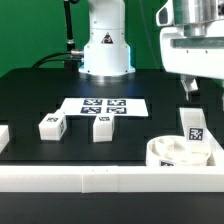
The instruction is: Assemble stool
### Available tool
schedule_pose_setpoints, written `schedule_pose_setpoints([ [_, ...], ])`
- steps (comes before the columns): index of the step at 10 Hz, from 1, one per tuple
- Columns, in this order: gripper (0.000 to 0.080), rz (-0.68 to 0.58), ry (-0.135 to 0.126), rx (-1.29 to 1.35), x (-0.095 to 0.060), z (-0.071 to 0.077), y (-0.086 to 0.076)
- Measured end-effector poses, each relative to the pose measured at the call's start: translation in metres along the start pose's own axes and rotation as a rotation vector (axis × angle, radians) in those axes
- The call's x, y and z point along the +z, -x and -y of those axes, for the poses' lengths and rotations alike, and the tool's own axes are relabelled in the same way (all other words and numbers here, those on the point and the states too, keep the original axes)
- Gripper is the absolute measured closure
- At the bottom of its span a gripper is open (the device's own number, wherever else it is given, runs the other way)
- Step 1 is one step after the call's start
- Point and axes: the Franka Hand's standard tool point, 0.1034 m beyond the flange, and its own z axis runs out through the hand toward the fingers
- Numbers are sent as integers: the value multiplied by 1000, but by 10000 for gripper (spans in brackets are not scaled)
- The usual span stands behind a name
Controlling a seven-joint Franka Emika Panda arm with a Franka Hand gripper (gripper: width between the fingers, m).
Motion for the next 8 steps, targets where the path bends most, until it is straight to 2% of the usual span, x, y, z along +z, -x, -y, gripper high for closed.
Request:
schedule_pose_setpoints([
  [2,150,1,11,-206,1,-1,1],
  [3,150,10,42,-333,3,-3,3],
  [5,150,18,64,-688,-1,-1,0],
  [6,150,27,73,-844,-3,0,-2],
  [8,150,24,71,-1040,-3,0,-4],
])
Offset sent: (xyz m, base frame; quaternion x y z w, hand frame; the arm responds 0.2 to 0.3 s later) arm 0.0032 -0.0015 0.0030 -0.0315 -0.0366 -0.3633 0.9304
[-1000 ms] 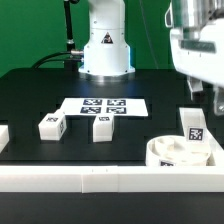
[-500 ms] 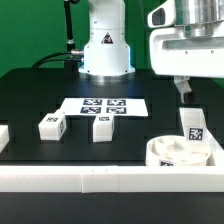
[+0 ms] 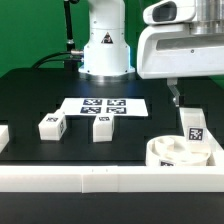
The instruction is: Assemble stool
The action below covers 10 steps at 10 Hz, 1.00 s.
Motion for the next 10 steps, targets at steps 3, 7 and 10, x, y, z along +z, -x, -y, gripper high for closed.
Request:
schedule_pose_setpoints([
  [3,150,3,45,-422,3,-4,0],
  [7,150,46,101,-972,13,-8,4],
  [10,150,78,117,-1283,18,-12,6],
])
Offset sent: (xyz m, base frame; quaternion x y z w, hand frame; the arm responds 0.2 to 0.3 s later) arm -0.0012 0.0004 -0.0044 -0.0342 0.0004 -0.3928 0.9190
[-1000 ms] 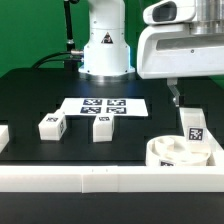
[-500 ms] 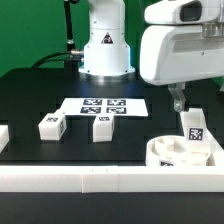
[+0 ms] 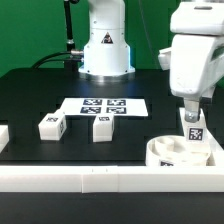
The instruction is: Assemble stool
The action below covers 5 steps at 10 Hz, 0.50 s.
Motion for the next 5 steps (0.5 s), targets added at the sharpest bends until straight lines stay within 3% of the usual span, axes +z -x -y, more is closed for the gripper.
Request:
schedule_pose_setpoints([
  [2,150,5,-1,-83,3,1,1],
  [3,278,6,-2,-70,4,2,2],
  [4,278,7,-3,-69,5,2,2],
  [5,417,8,-5,-69,5,2,2],
])
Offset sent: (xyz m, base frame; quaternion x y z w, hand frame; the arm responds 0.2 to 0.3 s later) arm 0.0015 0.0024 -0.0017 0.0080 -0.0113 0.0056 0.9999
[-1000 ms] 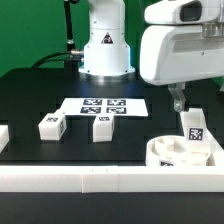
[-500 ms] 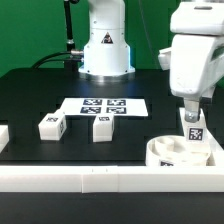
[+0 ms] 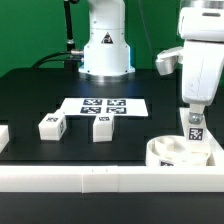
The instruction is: Assemble stool
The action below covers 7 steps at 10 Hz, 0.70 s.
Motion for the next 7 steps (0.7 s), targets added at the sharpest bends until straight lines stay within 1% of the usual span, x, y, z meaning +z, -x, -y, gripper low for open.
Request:
schedule_pose_setpoints([
  [1,466,0,-1,11,0,0,0],
  [4,466,-1,-1,71,0,0,0],
  [5,466,2,-15,229,1,1,1],
  [6,466,8,-41,389,1,2,2],
  [7,466,4,-60,575,1,3,1],
])
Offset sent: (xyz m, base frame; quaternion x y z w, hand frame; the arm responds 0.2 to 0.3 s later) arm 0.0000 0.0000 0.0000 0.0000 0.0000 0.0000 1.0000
